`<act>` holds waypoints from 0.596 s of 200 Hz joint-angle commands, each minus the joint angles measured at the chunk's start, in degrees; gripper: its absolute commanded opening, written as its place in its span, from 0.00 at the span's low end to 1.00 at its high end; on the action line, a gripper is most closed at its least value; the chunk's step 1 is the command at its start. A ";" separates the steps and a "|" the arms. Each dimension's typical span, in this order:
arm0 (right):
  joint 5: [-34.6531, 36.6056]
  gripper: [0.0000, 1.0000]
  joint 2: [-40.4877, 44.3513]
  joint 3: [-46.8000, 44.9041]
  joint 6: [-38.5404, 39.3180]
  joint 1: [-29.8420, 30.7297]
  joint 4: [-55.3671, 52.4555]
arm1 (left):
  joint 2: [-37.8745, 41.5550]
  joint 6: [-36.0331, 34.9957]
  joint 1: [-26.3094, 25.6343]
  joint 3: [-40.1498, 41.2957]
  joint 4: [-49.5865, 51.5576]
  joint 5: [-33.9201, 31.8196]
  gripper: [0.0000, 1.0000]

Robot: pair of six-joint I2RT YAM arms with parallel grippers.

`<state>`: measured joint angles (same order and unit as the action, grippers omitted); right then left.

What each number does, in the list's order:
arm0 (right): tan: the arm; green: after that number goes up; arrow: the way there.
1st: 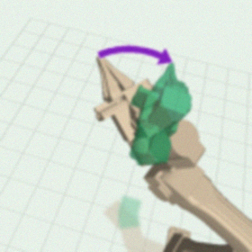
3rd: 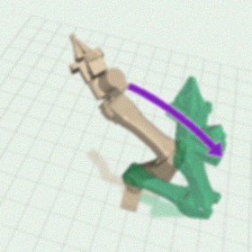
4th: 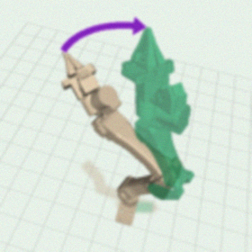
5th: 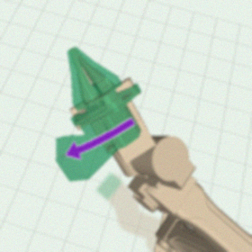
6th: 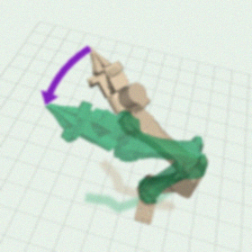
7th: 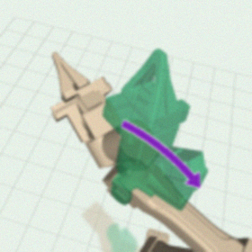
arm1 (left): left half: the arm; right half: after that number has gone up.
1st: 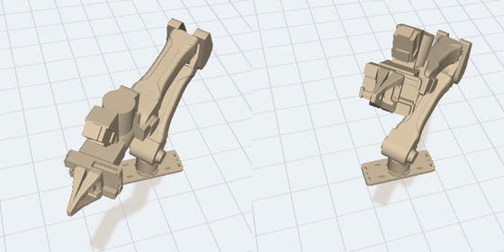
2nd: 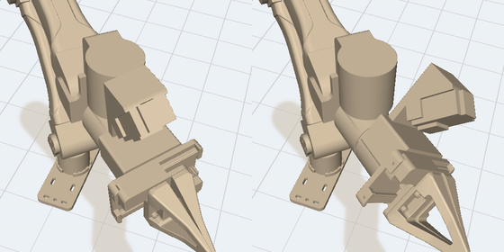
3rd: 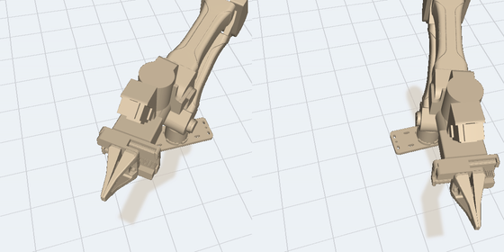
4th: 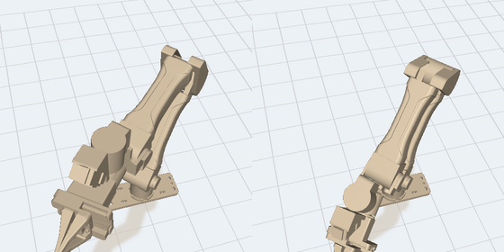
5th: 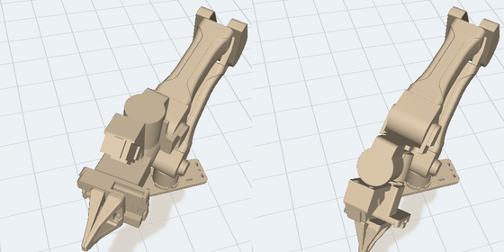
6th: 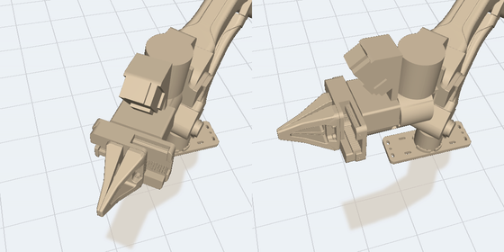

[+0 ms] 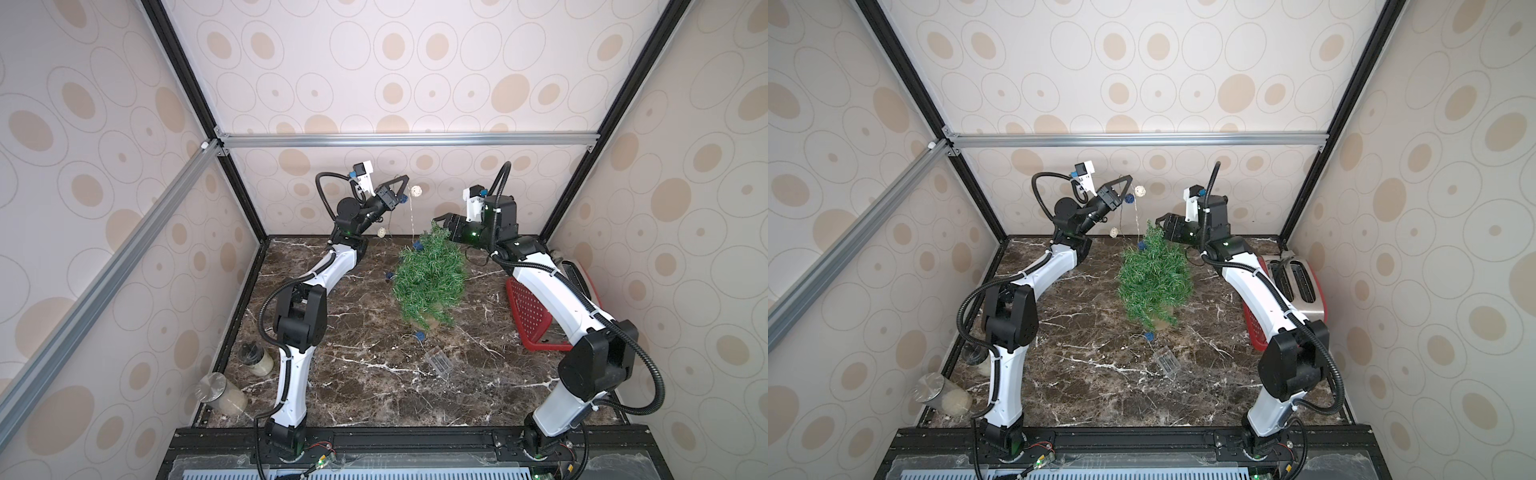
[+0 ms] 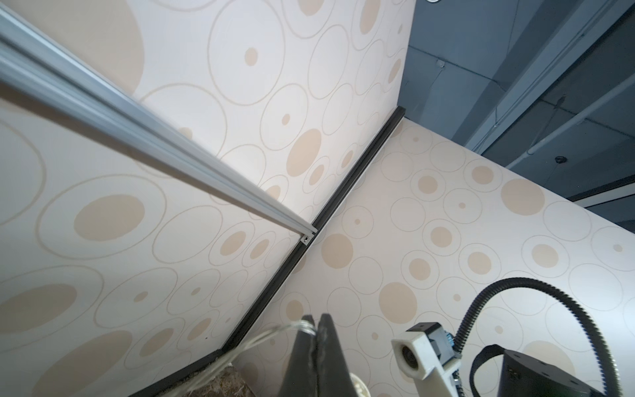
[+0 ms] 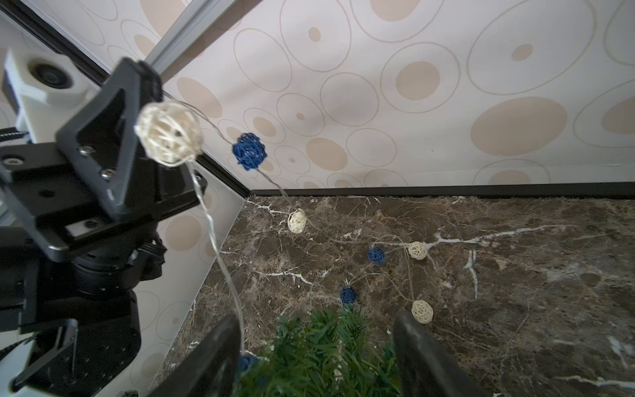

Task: Remove string lights from the small christmas tree
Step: Remove the light string from the Christmas tree.

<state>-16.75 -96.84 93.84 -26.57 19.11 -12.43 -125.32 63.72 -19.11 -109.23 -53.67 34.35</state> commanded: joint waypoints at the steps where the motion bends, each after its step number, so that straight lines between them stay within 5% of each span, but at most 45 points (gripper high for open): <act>1: 0.02 0.72 1.81 -0.95 -0.22 -0.13 0.74 | 2.72 1.42 0.25 0.97 -4.51 0.42 0.00; 60: -0.43 0.73 2.84 -1.77 -0.71 -0.46 1.74 | 13.31 -1.92 3.23 14.88 -4.51 -3.00 0.00; 119: -0.47 0.73 6.34 -4.89 -2.00 -1.42 3.28 | 26.06 -12.16 4.13 27.33 7.30 -8.46 0.00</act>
<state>-16.91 -94.00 90.26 -27.73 18.37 -10.90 -104.33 57.28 -14.81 -84.03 -49.89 28.82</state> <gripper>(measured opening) 0.733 0.048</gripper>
